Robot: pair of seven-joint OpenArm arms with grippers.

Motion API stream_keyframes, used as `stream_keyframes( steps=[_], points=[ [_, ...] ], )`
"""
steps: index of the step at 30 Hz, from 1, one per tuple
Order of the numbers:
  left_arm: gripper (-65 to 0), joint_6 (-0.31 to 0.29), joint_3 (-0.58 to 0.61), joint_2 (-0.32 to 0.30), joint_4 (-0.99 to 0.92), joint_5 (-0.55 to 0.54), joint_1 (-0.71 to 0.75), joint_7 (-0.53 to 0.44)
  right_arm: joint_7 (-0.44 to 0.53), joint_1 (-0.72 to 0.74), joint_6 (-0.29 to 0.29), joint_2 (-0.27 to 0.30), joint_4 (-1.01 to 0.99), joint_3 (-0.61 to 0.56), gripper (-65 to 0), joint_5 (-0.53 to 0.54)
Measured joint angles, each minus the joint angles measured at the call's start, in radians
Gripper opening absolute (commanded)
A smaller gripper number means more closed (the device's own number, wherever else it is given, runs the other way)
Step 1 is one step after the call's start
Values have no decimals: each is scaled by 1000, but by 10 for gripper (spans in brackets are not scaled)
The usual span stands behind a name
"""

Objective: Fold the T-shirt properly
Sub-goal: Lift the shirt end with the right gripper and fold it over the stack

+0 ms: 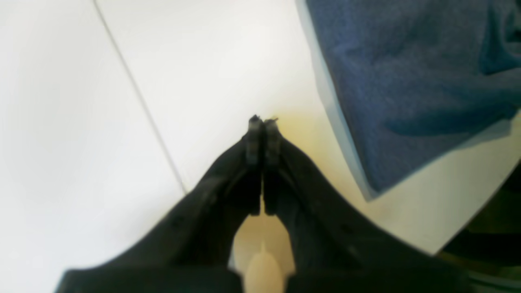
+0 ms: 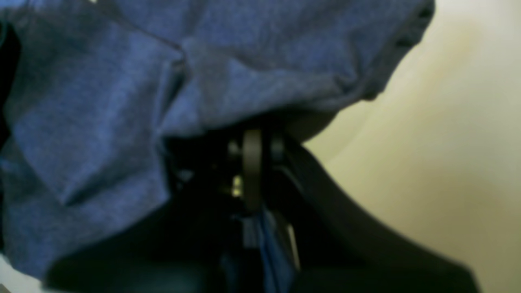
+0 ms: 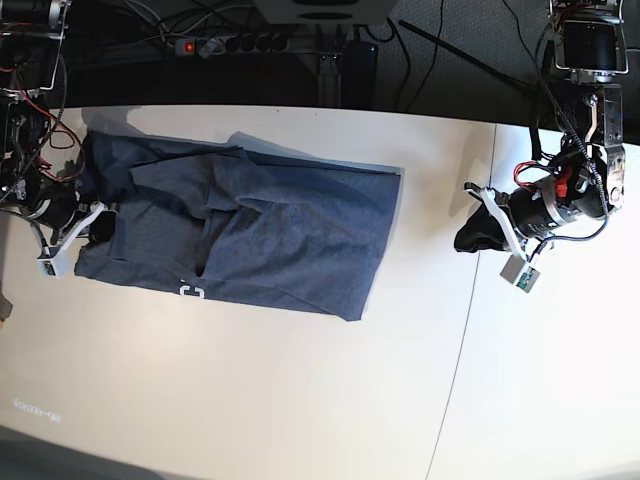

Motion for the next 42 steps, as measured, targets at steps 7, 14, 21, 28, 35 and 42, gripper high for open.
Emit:
stream_keyframes(
  steps=[7, 14, 21, 28, 35, 42],
  points=[
    [-650, 0, 0, 13, 0, 5, 53, 0, -30, -7, 1, 13, 83, 0, -650, 59],
    [-650, -1, 0, 31, -68, 21, 63, -42, -124, -6, 2, -33, 248, 0, -650, 165],
    [-650, -32, -6, 42, -201, -28, 48, -126, -135, -8, 2, -180, 346, 0, -650, 174],
    [-650, -36, 2, 57, -215, 2, 43, -153, -135, -8, 2, -264, 443, -6, -650, 166],
    [-650, -37, 121, 91, -214, 36, 34, -197, -117, 6, 2, -341, 529, -162, -650, 87],
    [-650, -41, 285, 145, -208, 98, 27, -254, -64, 28, 2, -440, 530, -383, -650, -176]
  ],
)
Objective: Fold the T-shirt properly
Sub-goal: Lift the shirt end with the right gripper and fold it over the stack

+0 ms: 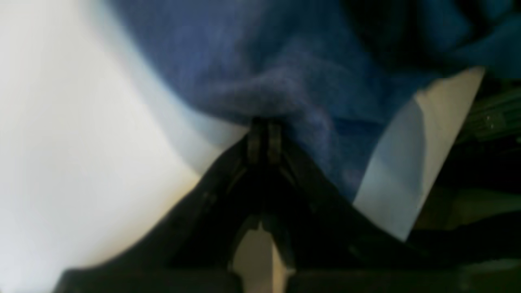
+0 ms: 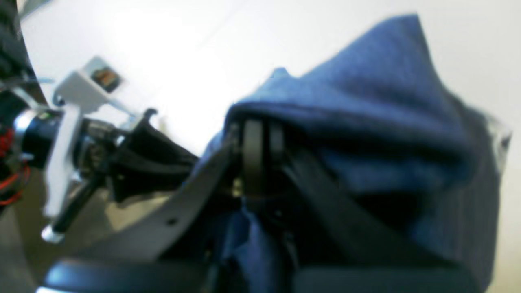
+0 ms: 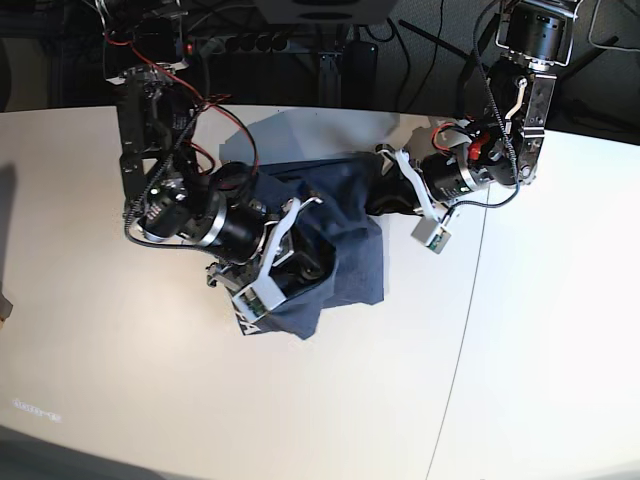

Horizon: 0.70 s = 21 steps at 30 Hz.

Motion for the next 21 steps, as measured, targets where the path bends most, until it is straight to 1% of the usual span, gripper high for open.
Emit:
stream_keyframes(
  steps=[1, 5, 8, 11, 14, 18, 21],
  points=[
    [-650, 0, 6, 6, 0, 3, 0, -2, 2, 5, 0, -6, 0, -32, -650, -57],
    [-650, 0, 7, 19, 0, 6, 1, 3, 68, 31, 0, -8, -13, -162, -650, -263],
    [-650, 0, 8, 19, 0, 6, 0, 5, 91, 47, 0, -8, -51, -249, -650, -364],
    [-650, 0, 0, 22, -1, -10, 0, 19, 106, 65, 0, -6, -113, -330, -650, -428],
    [-650, -5, -39, 25, -1, -70, 4, 87, 129, 80, -1, -6, -148, -389, -650, -495],
    [-650, -32, -136, 31, -1, -115, 8, 181, 129, 83, -1, -5, -164, -411, -650, -521],
    [-650, -34, -241, 27, -4, -143, 13, 222, 144, 84, -1, -5, -164, -412, -650, -542]
  ],
)
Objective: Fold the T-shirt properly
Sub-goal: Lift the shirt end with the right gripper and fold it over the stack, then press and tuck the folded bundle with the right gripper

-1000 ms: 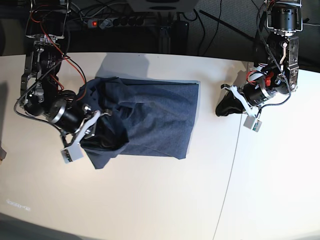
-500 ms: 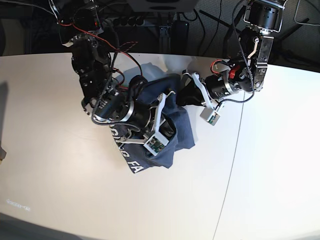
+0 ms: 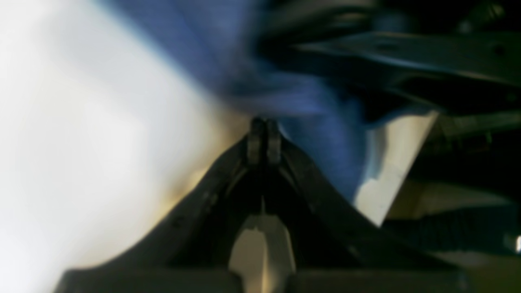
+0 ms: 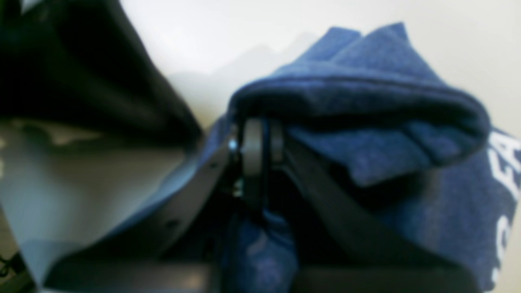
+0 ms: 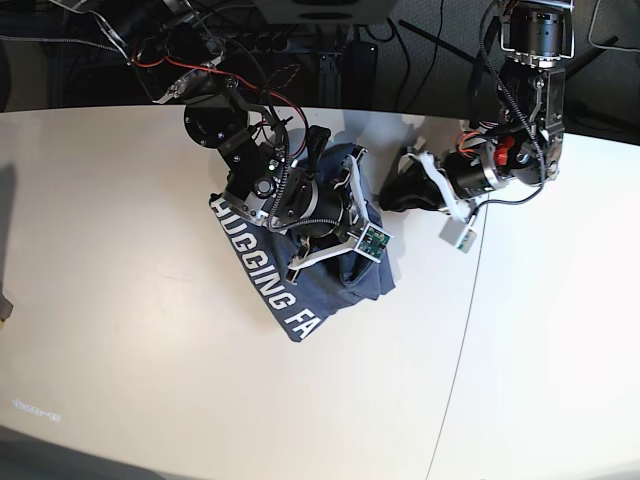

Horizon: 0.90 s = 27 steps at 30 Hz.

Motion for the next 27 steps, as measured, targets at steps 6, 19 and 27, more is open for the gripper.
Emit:
stream_keyframes(
  steps=[6, 19, 27],
  points=[
    [-650, 0, -95, -88, -13, -99, 8, 53, 34, 2, 0, 0, -2, 0, -650, -42],
    [-650, 0, -97, -150, -13, -107, 8, 60, 42, 2, 0, -21, -3, 0, -645, -11],
    [-650, 7, -101, -158, -19, -209, 13, 134, 42, 2, 0, -22, -3, 0, -380, 108]
  ],
)
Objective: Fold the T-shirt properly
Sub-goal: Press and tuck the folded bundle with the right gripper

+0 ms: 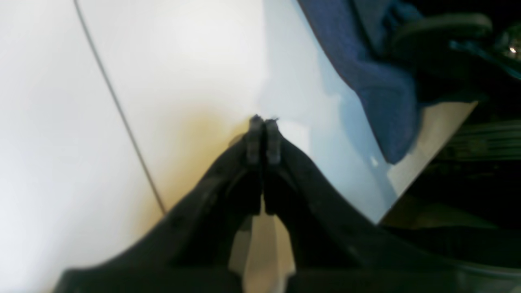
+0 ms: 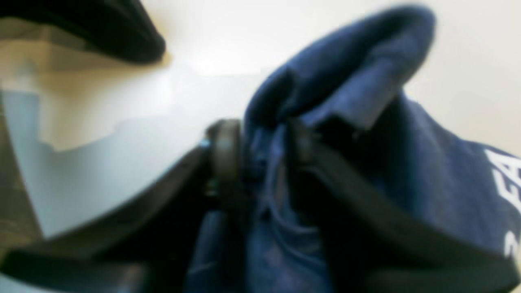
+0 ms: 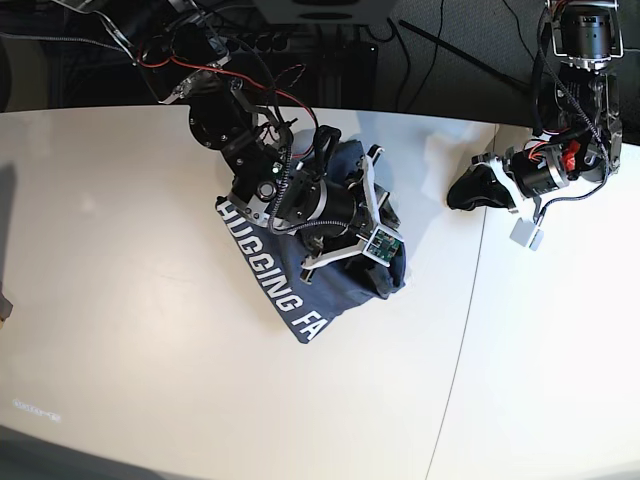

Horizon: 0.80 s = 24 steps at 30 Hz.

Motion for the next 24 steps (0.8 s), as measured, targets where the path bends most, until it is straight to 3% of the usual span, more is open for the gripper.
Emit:
stream_keyframes(
  steps=[2, 8, 17, 24],
  points=[
    [-650, 0, 0, -2, 0, -6, 0, 3, 0, 0, 0, -4, 0, 0, -349, 49],
    [-650, 0, 1, -11, -1, -17, 0, 11, 0, 0, 0, -32, 0, 0, -349, 214],
    [-650, 0, -2, -55, -1, -16, 0, 17, -5, 0, 0, -42, 43, 61, -351, 182],
    [-650, 0, -2, -91, -2, -29, 3, 30, -187, -5, 0, -14, 92, 110, -352, 200]
  ],
)
